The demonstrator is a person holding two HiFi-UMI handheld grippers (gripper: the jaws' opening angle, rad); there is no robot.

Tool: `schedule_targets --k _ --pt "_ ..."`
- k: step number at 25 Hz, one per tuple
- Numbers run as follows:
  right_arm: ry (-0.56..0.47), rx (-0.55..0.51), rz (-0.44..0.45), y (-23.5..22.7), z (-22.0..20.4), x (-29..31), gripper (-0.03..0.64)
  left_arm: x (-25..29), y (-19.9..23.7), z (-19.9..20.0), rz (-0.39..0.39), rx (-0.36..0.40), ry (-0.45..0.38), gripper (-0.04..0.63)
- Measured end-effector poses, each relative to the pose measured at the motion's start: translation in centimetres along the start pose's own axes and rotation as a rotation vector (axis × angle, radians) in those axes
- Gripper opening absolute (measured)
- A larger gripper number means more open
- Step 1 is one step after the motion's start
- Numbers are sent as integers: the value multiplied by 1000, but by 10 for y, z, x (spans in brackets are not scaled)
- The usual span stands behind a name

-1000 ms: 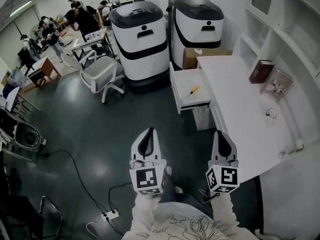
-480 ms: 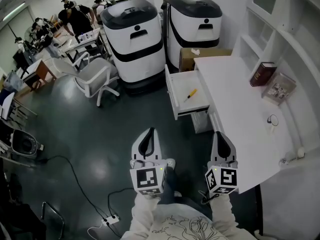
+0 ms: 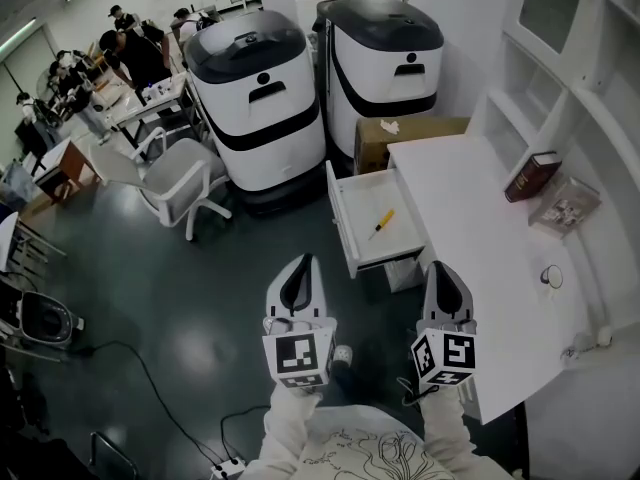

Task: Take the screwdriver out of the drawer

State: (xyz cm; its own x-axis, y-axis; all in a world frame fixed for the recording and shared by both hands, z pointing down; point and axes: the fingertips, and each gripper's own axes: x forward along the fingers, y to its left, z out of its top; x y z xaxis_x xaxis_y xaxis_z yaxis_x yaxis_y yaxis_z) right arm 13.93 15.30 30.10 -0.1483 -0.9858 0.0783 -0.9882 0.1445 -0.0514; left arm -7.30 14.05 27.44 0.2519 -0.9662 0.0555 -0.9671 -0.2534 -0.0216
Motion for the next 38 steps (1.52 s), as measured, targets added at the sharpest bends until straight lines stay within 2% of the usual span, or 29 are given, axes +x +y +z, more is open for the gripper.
schedule_targets --k 8,16,28,38 --pt "-2 2 -40 0 8 83 3 84 32 7 -47 -1 -11 6" --pt "44 20 -71 2 -7 123 3 125 55 -16 -64 -31 38 6" --pt "126 20 -54 -10 -34 185 3 182 67 -40 -46 -51 97 6" --pt "177 61 -19 -42 -51 272 3 263 59 -59 -34 -51 149 6"
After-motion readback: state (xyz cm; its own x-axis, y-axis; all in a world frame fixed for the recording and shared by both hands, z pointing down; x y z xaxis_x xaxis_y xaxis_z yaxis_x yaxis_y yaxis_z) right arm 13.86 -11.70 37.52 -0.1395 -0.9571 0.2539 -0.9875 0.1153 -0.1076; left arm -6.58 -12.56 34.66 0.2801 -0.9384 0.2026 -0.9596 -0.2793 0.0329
